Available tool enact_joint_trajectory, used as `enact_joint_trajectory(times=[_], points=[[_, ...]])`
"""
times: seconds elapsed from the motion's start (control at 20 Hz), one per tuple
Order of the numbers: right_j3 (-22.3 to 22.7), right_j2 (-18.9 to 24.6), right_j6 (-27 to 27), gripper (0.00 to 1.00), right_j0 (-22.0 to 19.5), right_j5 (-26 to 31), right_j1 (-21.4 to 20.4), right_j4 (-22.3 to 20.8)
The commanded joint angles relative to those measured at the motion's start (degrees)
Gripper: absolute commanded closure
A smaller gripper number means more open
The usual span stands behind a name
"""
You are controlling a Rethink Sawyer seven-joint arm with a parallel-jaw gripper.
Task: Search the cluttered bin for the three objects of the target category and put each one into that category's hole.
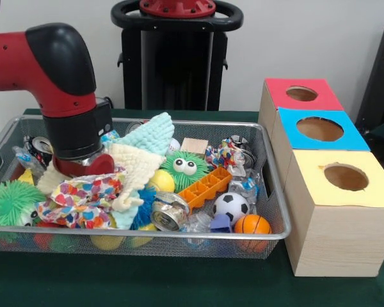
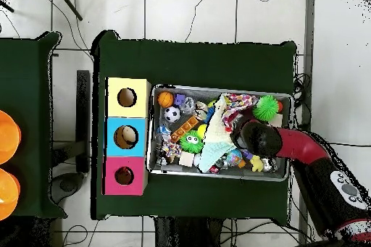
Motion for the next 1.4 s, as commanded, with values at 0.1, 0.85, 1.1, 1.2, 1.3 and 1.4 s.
enact_joint_trajectory(times=[0.1, 0.85, 1.1, 1.2, 1.3, 1.4], points=[[-4.71, 2.86, -11.4, 1.0, 1.24, -3.14, 7.99, -6.86], [14.02, -1.5, -0.51, 1.0, 4.77, 4.63, -17.98, 1.25], [16.17, -1.27, -0.9, 1.0, 6.57, 10.15, -24.18, 4.79], [16.36, -1.63, -0.3, 1.0, 7.37, 10.15, -24.49, 5.17], [16.18, -1.3, -0.34, 1.0, 7.33, 9.72, -24.29, 5.54], [15.18, -1.39, -0.26, 1.0, 7.94, 9.64, -23.85, 5.75]])
